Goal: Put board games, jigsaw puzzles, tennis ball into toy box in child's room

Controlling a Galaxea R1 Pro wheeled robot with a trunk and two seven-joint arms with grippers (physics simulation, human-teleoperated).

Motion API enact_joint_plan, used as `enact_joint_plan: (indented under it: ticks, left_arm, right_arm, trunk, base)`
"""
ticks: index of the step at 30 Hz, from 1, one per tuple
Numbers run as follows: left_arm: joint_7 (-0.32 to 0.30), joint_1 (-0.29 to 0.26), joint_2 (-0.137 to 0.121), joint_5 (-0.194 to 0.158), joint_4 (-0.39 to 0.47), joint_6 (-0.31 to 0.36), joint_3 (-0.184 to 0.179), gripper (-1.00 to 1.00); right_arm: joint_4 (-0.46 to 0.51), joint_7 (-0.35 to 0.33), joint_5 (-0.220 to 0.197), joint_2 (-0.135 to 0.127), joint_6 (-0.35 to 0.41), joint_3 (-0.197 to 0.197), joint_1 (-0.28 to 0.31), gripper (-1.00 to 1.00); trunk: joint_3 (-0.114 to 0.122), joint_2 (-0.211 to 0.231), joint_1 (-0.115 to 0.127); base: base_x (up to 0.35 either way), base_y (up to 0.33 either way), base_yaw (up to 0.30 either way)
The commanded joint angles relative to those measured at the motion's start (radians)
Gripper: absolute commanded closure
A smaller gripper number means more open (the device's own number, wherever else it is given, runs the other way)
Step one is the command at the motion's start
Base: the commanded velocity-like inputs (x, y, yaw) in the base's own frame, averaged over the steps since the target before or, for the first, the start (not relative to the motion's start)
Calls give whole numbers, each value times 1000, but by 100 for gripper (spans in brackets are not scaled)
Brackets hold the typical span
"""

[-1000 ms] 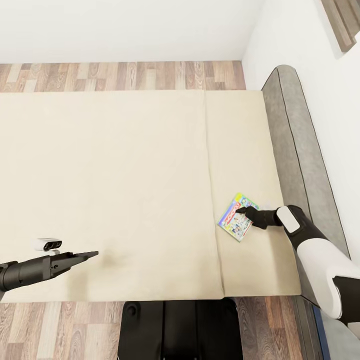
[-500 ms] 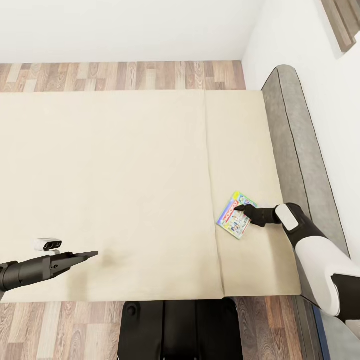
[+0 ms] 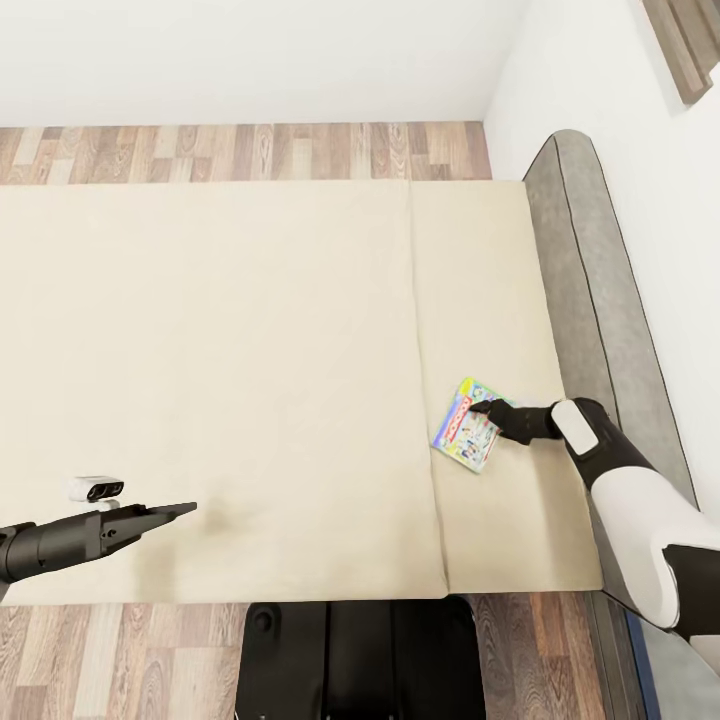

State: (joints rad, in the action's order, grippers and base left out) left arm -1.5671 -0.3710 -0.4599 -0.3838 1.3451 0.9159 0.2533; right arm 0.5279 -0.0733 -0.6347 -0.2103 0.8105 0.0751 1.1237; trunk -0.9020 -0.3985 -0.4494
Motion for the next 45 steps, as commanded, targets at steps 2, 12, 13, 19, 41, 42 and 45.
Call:
enact_joint_plan:
  ticks: [2, 12, 13, 19, 41, 42, 45]
  left_arm:
    - [-4, 0, 0, 0, 0, 11, 0, -100]
    - [-4, 0, 0, 0, 0, 11, 0, -100]
    - [-4, 0, 0, 0, 0, 11, 0, -100]
    - [-4, 0, 0, 0, 0, 11, 0, -100]
    - [-4, 0, -2, 0, 0, 10, 1, -100]
    - [-4, 0, -2, 0, 0, 11, 1, -100]
    - [-4, 0, -2, 0, 0, 11, 1, -100]
  right_arm:
    - [15, -7, 10, 0, 16, 6, 1, -100]
    - [46, -1, 10, -5, 40, 6, 1, -100]
    - [46, 0, 10, -6, 40, 6, 1, -100]
    - [47, 2, 10, -4, 40, 6, 3, -100]
    - [44, 3, 12, -7, 25, 6, 20, -100]
    - [44, 3, 13, -6, 24, 6, 21, -100]
    - [44, 3, 17, -6, 18, 6, 23, -100]
  trunk:
    - [-1, -1, -1]
    - [-1, -1, -1]
    - [-1, -1, -1]
    - [-1, -1, -1]
    - [-1, -1, -1]
    - [-1, -1, -1]
    - [-1, -1, -1]
  base:
    - [0, 0, 0]
    - [0, 0, 0]
    - [0, 0, 0]
    - [0, 0, 0]
    - [0, 0, 0]
    - [0, 0, 0]
    - [0, 0, 0]
